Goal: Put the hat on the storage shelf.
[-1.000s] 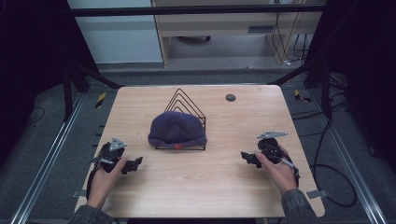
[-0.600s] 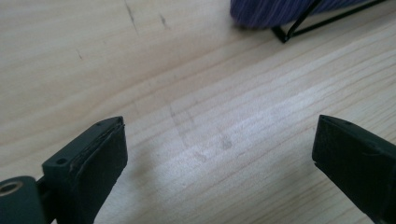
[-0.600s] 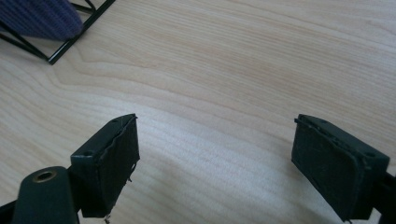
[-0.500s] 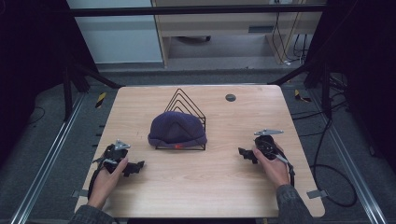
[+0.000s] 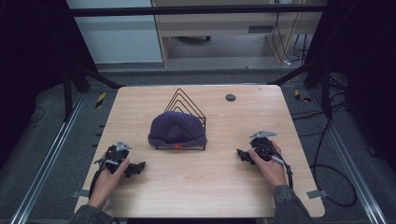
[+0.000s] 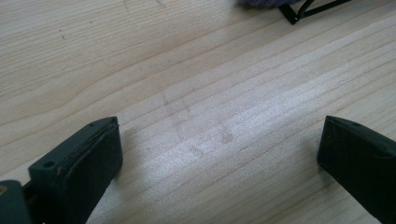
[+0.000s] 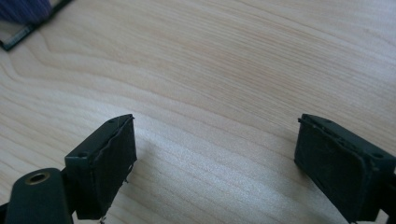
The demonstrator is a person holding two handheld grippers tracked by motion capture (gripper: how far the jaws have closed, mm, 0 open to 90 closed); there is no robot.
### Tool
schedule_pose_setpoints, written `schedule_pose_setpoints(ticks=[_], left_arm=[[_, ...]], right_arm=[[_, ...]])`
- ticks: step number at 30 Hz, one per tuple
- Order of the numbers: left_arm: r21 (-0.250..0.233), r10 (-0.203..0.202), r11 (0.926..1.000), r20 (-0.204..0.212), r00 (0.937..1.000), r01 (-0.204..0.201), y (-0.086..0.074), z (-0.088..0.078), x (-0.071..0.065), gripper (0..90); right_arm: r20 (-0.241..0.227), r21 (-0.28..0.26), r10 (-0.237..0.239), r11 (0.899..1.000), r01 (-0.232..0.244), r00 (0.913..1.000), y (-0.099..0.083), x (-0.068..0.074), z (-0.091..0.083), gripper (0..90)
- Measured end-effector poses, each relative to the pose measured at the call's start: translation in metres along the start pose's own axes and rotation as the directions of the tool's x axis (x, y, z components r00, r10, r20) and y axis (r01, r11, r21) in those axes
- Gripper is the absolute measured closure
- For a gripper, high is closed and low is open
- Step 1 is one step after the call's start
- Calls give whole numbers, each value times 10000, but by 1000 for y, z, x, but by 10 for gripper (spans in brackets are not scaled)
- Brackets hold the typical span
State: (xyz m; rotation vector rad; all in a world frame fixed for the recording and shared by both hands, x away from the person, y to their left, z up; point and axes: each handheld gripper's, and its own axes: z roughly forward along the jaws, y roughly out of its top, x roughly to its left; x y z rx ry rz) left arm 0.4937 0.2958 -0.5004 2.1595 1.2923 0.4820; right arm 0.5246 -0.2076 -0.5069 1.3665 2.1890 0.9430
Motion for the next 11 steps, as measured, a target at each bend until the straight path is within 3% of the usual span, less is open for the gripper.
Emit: schedule_pose_setpoints(ticks=[2, 5, 11], left_arm=[[17, 26, 10000, 8, 10000, -26, 0, 0, 0, 0], [6, 72, 10000, 14, 10000, -72, -1, -1, 0, 0], [-1, 103, 9999, 36, 9999, -103, -1, -1, 0, 0]], right_arm=[[147, -67, -242, 9997, 243, 9996, -2, 3, 2, 104], [174, -315, -210, 9993, 215, 9996, -5, 2, 1, 96], [328, -314, -100, 9994, 111, 9994, -10, 5, -3, 95]])
